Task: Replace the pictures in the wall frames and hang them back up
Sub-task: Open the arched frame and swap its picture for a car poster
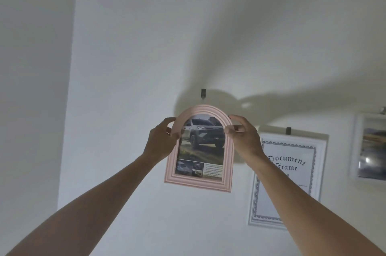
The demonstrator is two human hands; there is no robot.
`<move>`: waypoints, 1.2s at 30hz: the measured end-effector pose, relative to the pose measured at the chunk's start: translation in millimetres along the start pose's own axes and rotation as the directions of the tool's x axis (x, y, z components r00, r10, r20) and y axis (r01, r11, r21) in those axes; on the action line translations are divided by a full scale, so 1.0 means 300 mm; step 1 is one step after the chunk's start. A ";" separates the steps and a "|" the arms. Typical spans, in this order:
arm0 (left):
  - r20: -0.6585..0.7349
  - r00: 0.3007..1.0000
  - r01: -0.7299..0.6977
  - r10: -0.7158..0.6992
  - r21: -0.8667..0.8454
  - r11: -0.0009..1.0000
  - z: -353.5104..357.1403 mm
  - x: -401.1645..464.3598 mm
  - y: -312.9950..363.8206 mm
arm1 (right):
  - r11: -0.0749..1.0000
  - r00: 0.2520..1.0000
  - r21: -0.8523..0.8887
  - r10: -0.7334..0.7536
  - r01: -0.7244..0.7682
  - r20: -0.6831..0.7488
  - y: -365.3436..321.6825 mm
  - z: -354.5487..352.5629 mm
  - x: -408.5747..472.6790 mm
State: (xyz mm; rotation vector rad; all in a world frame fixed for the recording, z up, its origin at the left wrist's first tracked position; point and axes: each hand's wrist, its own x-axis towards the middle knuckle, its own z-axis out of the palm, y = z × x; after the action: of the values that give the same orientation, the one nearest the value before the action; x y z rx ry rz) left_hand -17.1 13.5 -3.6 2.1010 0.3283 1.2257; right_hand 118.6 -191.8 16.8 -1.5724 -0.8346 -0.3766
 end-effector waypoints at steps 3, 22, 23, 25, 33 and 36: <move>-0.026 0.999 -0.042 0.043 0.031 0.999 -0.005 0.062 0.002 | 0.997 0.997 -0.051 -0.060 0.058 -0.044 -0.017 0.028 0.068; -0.065 0.983 -0.154 0.170 0.197 0.968 0.036 0.165 -0.067 | 0.901 0.930 -0.336 -0.337 0.274 -0.148 0.081 0.135 0.146; -0.083 0.983 -0.143 0.162 0.192 0.971 0.041 0.170 -0.067 | 0.883 0.924 -0.378 -0.353 0.278 -0.144 0.081 0.139 0.140; -0.119 0.979 -0.138 0.165 0.205 0.969 0.050 0.178 -0.067 | 0.836 0.912 -0.468 -0.387 0.285 -0.135 0.087 0.150 0.135; -0.133 0.972 -0.157 0.196 0.256 0.954 0.051 0.190 -0.073 | 0.774 0.905 -0.546 -0.421 0.321 -0.066 0.121 0.150 0.150; -0.135 0.973 -0.151 0.188 0.245 0.958 0.051 0.188 -0.078 | 0.779 0.905 -0.539 -0.420 0.322 -0.068 0.118 0.145 0.152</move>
State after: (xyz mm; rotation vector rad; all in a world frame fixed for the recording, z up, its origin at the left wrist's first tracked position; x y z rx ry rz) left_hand 28.1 53.7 13.8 2.2746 0.3841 1.5237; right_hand 164.9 -136.3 13.4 -1.8201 -0.9489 -1.1020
